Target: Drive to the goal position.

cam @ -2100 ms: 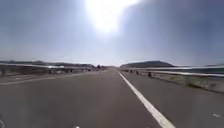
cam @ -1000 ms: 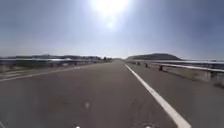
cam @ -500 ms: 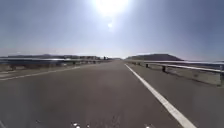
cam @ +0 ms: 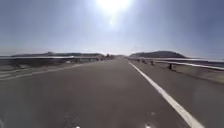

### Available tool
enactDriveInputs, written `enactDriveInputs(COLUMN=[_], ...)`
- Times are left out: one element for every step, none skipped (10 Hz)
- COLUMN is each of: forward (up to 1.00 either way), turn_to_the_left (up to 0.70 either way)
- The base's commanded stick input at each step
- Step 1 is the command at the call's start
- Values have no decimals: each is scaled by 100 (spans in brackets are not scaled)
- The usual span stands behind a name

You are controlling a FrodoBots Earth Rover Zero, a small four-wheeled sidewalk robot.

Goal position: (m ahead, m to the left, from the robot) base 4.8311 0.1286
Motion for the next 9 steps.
enactDriveInputs(forward=[85, 85, 85, 85, 85, 85, 85, 85, 85], turn_to_the_left=[-14, -9, -4, 0, 0, 0, 0, 0, 0])
